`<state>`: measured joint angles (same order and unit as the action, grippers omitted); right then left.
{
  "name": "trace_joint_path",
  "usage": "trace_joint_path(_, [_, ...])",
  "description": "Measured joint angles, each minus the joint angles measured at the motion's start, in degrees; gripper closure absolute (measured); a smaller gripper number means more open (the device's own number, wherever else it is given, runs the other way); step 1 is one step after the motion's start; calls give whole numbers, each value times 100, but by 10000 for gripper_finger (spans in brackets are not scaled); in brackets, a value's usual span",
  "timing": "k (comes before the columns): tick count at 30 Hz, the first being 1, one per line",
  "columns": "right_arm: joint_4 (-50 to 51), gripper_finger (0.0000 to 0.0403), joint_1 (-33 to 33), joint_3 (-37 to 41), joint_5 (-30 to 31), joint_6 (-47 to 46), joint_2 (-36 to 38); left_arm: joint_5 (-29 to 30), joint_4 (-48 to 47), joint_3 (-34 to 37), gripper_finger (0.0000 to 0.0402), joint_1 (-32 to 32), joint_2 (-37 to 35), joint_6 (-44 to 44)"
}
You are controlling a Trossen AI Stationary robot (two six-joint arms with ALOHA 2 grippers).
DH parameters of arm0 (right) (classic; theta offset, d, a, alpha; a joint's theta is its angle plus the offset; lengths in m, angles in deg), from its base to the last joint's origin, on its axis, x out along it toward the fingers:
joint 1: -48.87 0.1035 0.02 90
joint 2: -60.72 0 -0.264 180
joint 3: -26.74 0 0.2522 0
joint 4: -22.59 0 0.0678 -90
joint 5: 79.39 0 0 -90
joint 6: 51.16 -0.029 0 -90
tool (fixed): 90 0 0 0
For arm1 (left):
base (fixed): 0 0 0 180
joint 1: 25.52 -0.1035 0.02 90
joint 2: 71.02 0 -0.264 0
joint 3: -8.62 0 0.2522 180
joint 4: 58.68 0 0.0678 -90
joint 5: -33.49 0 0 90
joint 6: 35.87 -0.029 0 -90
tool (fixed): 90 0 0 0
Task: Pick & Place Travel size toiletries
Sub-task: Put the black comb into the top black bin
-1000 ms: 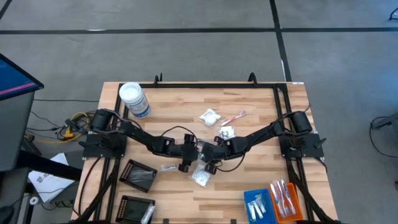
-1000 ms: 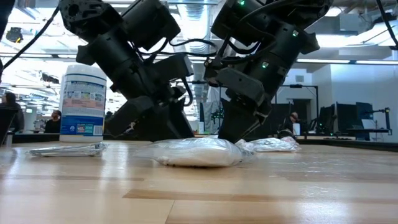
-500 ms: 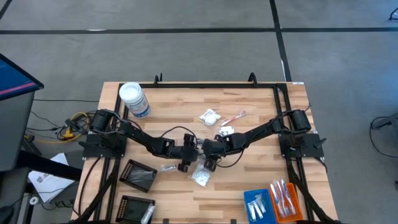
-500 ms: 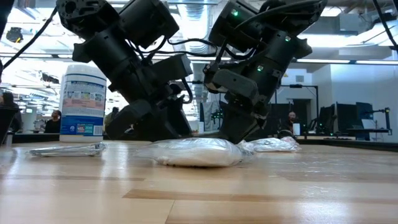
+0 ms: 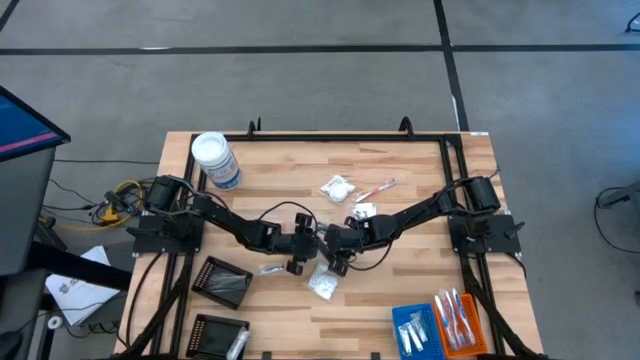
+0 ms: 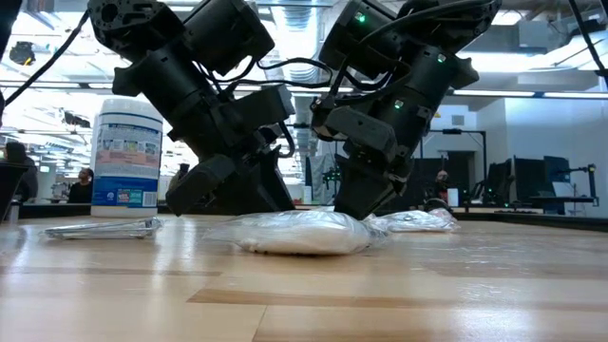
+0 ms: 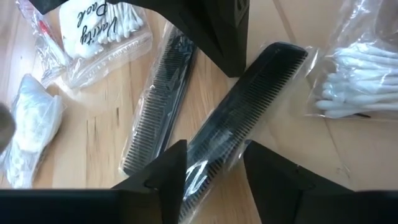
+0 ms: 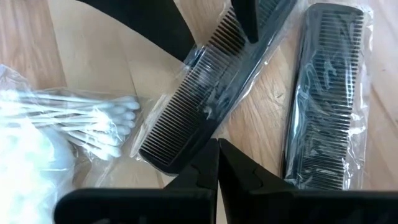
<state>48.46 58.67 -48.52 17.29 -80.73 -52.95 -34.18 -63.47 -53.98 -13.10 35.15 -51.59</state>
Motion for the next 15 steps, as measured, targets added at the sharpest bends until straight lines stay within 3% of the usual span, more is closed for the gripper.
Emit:
trace_joint_path(7, [-36, 403, 0, 7, -9, 106, 0, -234, 161, 0, 281, -19, 0, -3])
trace_joint_path(15, [-77, 403, 2, 13, -17, 149, 0, -284, 208, 0, 284, -19, 0, -52])
